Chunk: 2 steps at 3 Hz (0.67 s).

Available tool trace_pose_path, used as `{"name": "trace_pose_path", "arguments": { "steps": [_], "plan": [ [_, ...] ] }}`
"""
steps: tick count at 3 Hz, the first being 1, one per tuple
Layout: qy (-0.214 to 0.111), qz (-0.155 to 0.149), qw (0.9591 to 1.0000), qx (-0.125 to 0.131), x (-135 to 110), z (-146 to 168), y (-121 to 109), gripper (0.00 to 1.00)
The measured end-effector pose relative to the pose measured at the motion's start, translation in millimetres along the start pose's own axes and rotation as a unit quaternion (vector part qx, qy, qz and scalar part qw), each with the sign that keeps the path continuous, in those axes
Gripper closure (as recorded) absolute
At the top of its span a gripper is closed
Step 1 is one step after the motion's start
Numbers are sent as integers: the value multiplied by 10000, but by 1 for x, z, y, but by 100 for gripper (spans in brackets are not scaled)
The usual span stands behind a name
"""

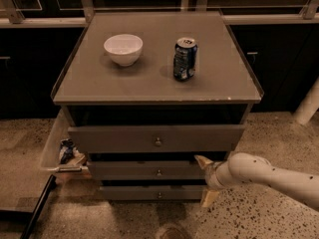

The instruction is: Open middle drawer

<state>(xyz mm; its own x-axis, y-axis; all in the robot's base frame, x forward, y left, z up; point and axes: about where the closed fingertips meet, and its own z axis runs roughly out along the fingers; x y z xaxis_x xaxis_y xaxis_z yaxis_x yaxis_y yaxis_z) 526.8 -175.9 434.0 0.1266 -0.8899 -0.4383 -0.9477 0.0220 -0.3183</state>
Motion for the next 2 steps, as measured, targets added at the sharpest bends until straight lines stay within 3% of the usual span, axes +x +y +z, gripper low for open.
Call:
{"name": "trace_pose_path", "arguments": {
  "steps": [2],
  "plan": [
    [-300, -13, 9995, -8, 11, 25, -25, 0]
  ]
}}
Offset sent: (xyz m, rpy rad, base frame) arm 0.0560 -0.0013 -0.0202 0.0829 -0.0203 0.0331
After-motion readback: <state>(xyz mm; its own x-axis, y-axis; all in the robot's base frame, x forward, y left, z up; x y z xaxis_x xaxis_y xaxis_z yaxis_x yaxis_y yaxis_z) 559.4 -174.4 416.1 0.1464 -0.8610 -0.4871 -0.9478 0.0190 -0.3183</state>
